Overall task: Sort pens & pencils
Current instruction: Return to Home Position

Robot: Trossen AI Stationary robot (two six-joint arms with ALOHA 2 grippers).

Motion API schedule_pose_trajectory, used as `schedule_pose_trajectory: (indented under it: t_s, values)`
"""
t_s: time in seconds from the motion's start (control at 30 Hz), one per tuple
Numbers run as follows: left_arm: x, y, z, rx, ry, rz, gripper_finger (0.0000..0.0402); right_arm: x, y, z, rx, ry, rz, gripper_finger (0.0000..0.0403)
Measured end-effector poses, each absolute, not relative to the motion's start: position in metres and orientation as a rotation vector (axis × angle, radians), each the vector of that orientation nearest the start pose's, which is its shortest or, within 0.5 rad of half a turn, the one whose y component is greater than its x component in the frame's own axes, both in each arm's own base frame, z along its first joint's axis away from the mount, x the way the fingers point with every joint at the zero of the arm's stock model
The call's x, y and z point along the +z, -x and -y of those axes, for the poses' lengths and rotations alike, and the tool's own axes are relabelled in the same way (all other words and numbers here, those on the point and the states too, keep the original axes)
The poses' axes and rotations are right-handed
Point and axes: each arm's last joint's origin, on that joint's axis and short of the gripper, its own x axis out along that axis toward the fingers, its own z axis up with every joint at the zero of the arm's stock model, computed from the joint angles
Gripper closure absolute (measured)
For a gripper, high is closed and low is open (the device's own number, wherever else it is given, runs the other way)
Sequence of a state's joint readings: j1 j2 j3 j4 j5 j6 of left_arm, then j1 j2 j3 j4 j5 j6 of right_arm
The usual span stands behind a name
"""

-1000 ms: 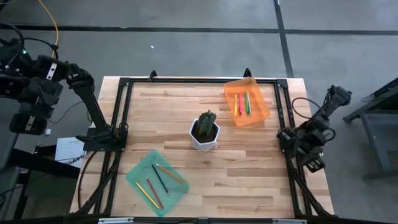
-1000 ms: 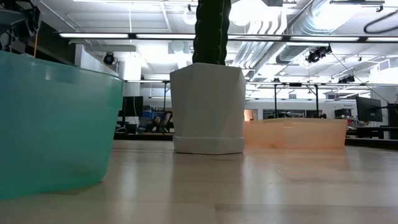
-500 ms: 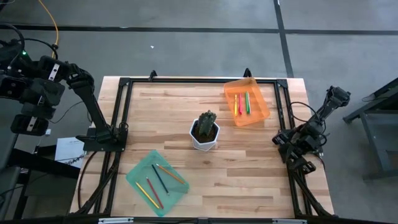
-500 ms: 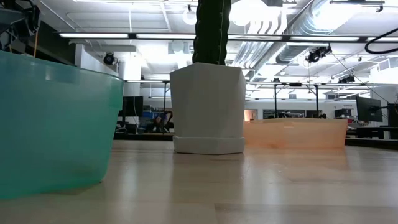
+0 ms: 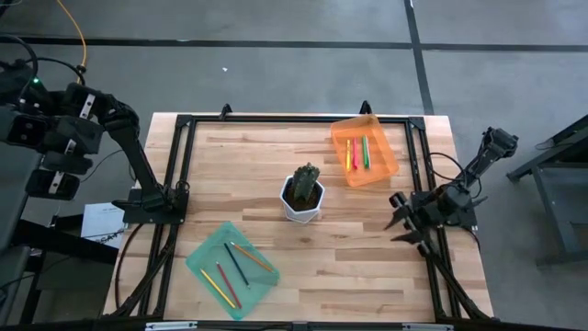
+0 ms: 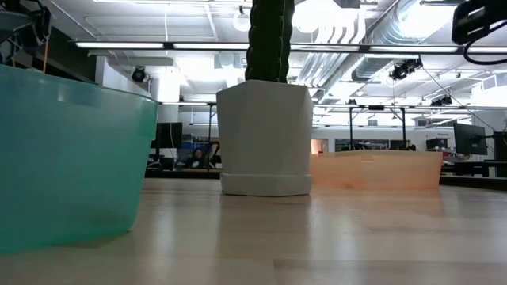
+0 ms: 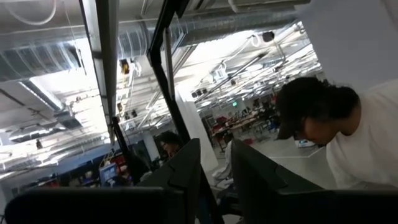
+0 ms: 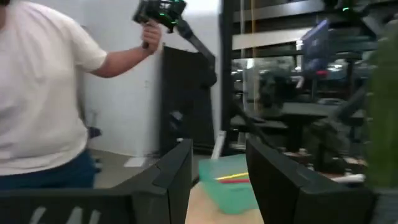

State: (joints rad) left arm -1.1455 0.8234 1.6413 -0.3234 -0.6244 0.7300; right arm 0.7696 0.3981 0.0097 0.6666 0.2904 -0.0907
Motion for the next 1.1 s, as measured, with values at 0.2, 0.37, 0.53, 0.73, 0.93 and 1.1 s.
schedule_pose_trajectory:
  t_s: [0.2, 0.37, 0.53, 0.73, 0.93, 1.1]
  values:
    - [0.56, -0.034, 0.033, -0.344, -0.319, 0.462, 0.0323, 0.199, -0.088, -0.078, 0.567, 0.045, 0.345, 0.0261]
    - [0.559, -0.035, 0.034, -0.35, -0.325, 0.452, 0.0323, 0.194, -0.088, -0.08, 0.598, 0.076, 0.302, 0.0261]
    - [0.558, -0.035, 0.034, -0.357, -0.314, 0.443, 0.0323, 0.186, -0.09, -0.081, 0.589, 0.039, 0.203, 0.0261]
    - [0.558, -0.035, 0.034, -0.356, -0.312, 0.445, 0.0323, 0.176, -0.091, -0.082, 0.598, 0.049, 0.096, 0.0261]
    - [0.559, -0.034, 0.034, -0.354, -0.305, 0.45, 0.0323, 0.172, -0.091, -0.082, 0.603, -0.102, 0.007, 0.0261]
    - [0.559, -0.034, 0.034, -0.356, -0.297, 0.448, 0.0323, 0.17, -0.091, -0.082, 0.601, -0.161, -0.028, 0.0261]
